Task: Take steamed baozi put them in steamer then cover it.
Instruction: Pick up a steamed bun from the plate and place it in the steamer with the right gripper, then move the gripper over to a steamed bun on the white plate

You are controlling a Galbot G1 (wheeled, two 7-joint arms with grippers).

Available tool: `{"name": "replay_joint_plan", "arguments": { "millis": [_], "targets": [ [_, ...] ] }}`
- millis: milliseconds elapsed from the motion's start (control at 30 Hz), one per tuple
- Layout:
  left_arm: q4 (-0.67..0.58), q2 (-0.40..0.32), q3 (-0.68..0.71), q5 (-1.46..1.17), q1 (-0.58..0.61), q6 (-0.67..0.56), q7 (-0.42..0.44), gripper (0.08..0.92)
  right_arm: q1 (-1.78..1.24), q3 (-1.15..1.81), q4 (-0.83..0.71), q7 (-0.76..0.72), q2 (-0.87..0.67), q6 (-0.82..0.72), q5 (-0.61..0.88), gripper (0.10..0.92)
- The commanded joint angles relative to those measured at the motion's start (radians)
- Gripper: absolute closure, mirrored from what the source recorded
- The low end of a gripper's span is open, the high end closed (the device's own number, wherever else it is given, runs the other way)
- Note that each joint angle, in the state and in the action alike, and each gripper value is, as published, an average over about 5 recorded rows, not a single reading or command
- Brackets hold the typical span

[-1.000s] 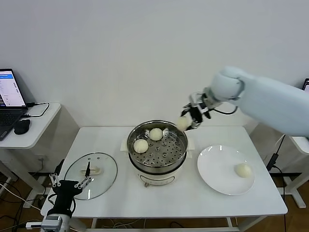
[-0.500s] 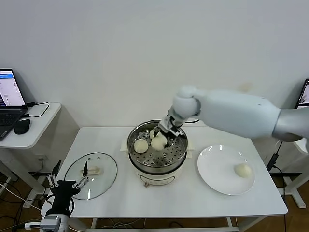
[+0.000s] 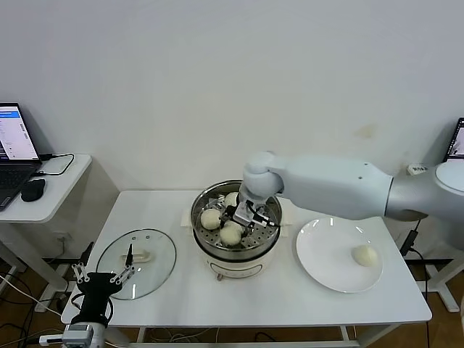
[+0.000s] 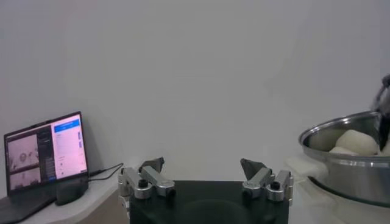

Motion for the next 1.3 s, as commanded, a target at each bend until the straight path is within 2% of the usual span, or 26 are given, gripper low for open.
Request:
{"name": "replay_joint_plan", "arguments": {
  "millis": [33,167,333,567,700,900,1033,1300],
  "targets": [
    [-0.003,0.001,-0.001,-0.004,-0.002,0.002,0.000,0.177,-0.029,-0.007,-0.004,0.018,0.016,0.073,-0.048,0.319],
    [-0.005,0.002,0.002,-0.003,-0.005,0.004,0.000,0.177,0.007,-0.002,0.012,0.018,0.003,0.063,-0.011,0.227],
    [-0.008,0.004,0.008,-0.001,-0.013,0.006,0.001,0.177,0.098,0.009,0.030,-0.019,-0.050,0.012,0.041,0.203],
    [-0.006,0.021,0.002,-0.003,-0.020,0.007,0.001,0.177,0.228,0.067,0.043,-0.187,-0.227,-0.259,0.197,0.202],
    [-0.002,0.030,0.004,-0.004,-0.025,0.007,0.002,0.177,0.244,0.086,0.063,-0.195,-0.340,-0.408,0.260,0.203],
    [0.007,0.043,0.018,-0.007,-0.035,0.006,0.005,0.177,0.187,0.104,0.127,-0.167,-0.530,-0.608,0.249,0.203],
    [0.013,0.046,0.028,-0.008,-0.039,0.007,0.008,0.177,0.108,0.147,0.119,-0.168,-0.640,-0.614,0.209,0.202],
    [0.017,0.053,0.043,-0.009,-0.032,0.007,0.014,0.177,-0.192,0.376,0.057,-0.225,-0.751,-0.474,0.067,0.203]
  ]
}}
